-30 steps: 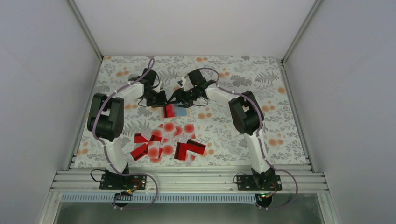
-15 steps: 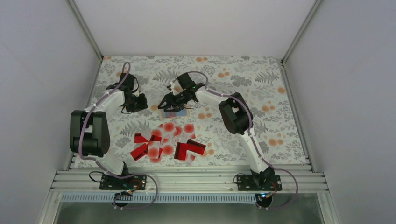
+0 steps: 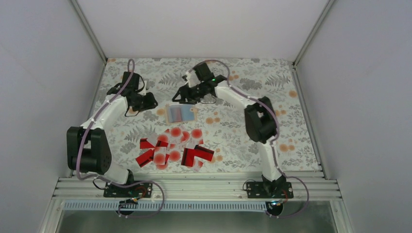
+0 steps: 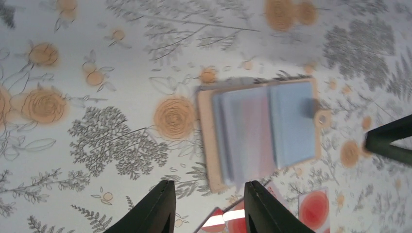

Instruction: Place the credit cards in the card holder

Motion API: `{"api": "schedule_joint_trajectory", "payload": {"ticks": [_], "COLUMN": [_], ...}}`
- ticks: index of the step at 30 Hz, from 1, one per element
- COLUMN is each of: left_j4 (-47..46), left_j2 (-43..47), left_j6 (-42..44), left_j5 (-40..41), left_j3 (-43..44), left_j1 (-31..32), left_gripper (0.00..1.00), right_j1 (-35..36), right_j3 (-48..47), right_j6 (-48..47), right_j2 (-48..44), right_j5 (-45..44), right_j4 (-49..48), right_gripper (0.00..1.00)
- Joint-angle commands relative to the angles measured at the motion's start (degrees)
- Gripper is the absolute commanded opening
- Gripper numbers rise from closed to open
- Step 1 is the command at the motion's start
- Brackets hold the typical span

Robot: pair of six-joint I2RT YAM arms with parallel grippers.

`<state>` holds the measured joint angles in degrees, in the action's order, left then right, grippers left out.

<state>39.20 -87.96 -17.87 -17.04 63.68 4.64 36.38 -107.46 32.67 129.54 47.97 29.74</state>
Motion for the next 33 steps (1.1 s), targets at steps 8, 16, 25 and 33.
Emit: {"api": "schedule_joint_trajectory", "payload": {"ticks": [8, 16, 25, 33], "left_j4": [4.0, -1.6, 3.4, 11.9], "left_j2": [11.4, 12.4, 8.9, 10.6], "left_j6": [4.6, -2.2, -5.4, -16.5], "left_j5": [-4.9, -10.9, -3.9, 11.2], "left_j3": [-3.2, -12.5, -12.9, -12.8], "left_j1": [12.1, 22.3, 34.0, 41.8], "left_gripper": [0.52, 0.56, 0.66, 0.91], "right_j1": [-4.3, -4.3, -1.1, 0.6], "right_j3": [34.3, 53.9, 60.7, 60.5], "right_j6": [-8.7, -6.5, -6.6, -1.4], "right_j2": [-29.1, -40.6, -41.4, -45.1], "right_j5": [-19.2, -13.5, -9.5, -19.7], "right_j4": [8.5, 4.3, 3.2, 4.6], "right_gripper": [0.53, 0.61, 0.77, 0.77]}}
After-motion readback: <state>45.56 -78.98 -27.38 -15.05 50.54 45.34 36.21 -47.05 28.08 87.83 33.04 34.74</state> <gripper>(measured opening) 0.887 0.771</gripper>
